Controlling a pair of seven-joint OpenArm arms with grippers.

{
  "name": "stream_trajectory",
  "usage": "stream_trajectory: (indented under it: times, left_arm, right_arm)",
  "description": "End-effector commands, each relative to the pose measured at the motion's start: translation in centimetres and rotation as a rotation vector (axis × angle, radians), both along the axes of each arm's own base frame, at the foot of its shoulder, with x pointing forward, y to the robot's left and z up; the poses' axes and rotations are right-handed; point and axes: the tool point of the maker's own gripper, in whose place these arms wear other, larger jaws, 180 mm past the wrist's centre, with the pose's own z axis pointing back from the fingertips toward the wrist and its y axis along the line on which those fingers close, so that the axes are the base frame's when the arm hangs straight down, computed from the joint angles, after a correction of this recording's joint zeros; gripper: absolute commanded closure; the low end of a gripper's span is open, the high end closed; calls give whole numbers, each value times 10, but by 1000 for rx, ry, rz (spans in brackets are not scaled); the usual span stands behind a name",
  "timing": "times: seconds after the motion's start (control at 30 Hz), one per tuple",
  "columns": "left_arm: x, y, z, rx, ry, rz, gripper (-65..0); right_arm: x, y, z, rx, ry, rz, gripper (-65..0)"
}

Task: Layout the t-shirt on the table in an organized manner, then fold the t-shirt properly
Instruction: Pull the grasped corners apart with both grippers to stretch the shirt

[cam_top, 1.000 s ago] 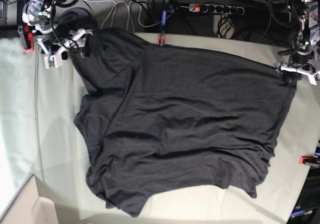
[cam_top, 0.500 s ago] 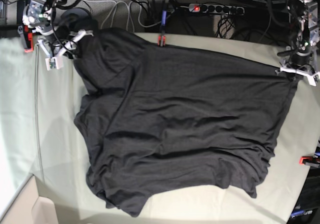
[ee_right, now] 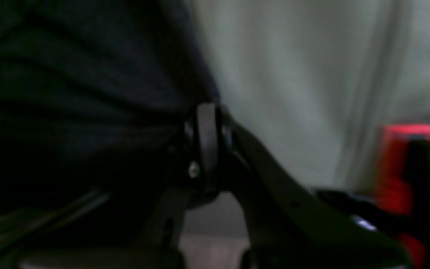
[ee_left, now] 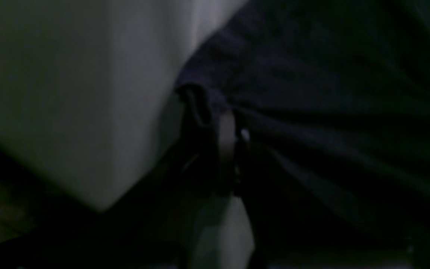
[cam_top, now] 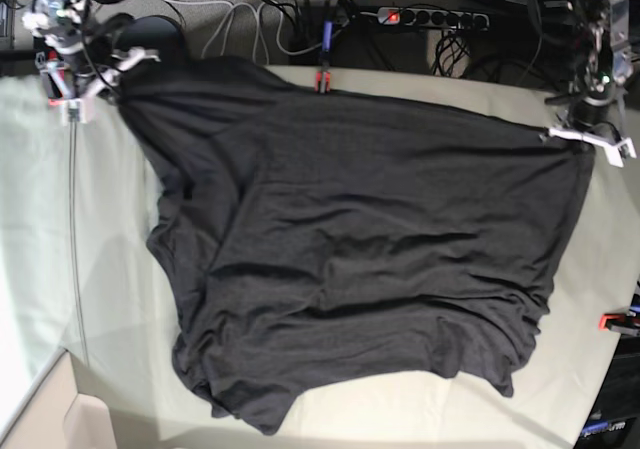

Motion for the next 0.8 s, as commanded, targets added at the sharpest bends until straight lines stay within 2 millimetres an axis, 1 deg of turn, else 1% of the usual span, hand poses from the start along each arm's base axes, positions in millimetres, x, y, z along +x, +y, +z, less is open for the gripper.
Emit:
stream_trajectory:
  times: [0.0, 0.13, 0.27, 0.33, 0.43, 0.5, 0.57, 0.67, 0.77]
  left_arm:
    - [-1, -10, 1, -28, 10, -33, 0]
    - [-1, -17, 11, -23, -13, -58, 0]
    - [-10, -19, 11, -22, -3, -65, 0]
    - [-17, -11, 14, -14, -3, -47, 0]
    - [-30, 4, 18, -7, -11, 14, 0]
    - [-34, 17, 23, 8, -25, 60, 0]
    - [-37, 29, 28, 23, -33, 89, 0]
    - [-39, 37, 31, 31, -40, 110, 0]
    - [-40, 42, 34, 39, -45, 120, 0]
  right_arm:
    - [6, -5, 15, -18, -57, -6, 0]
    - [0, -17, 32, -68, -76, -25, 0]
    - [-7, -17, 31, -73, -61, -20, 0]
    - [-9, -18, 30, -73, -54, -20, 0]
    - [-21, -16, 26, -69, -25, -16, 0]
    - [-23, -16, 25, -68, -19, -16, 0]
    - [-30, -14, 20, -59, -1, -21, 0]
    - [-37, -13, 9, -37, 27, -31, 0]
    - [-42, -12, 4, -25, 43, -39, 0]
